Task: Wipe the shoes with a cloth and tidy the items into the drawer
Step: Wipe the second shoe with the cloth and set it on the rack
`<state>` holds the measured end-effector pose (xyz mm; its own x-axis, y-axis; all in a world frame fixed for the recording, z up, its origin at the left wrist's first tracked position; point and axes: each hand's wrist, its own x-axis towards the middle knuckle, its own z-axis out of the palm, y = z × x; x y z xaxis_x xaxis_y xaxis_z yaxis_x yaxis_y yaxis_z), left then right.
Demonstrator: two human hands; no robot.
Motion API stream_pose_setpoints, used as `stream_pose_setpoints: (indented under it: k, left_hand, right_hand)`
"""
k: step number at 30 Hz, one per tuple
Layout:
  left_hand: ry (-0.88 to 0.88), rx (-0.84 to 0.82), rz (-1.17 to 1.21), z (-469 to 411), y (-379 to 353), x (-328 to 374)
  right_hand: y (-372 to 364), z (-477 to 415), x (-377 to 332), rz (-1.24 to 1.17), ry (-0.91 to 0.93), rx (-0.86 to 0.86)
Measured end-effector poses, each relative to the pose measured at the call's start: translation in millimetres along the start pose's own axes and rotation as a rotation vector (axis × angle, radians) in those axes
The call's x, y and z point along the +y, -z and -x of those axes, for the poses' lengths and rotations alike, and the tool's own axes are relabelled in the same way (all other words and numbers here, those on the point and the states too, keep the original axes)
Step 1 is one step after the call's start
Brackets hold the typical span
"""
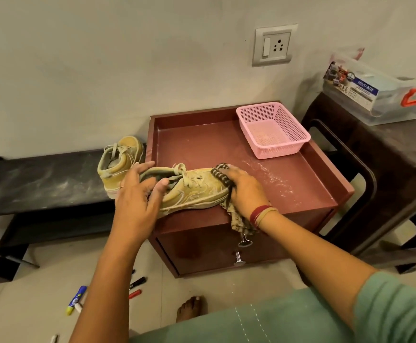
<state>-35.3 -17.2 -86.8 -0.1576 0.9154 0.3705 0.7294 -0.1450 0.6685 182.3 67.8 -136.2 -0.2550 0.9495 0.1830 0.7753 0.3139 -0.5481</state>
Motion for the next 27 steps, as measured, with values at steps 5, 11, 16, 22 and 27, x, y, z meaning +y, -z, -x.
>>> stream_pose_setpoints:
  k: [5, 11, 16, 22, 27]
  left_hand:
    - [-0.013, 0.033, -0.111, 4, -2, 2]
    - [-0.101, 0.142, -0.181, 7, 0, 3]
    - [-0.127, 0.240, 0.023, 12, -9, 7]
    - [0.023, 0.208, 0.215, 20, -9, 8]
    - [0.122, 0.174, 0.103, 32, -12, 10]
  right_hand:
    - [3, 13, -13, 0.004, 0.166, -0.061]
    - [8, 5, -14, -0.154, -0.001, 0.057]
    - [8, 29, -18, -0.101, 0.173, -0.037]
    - [14, 18, -14, -0.161, -0.010, 0.023]
    - [13, 33, -17, -0.062, 0.242, -0.141]
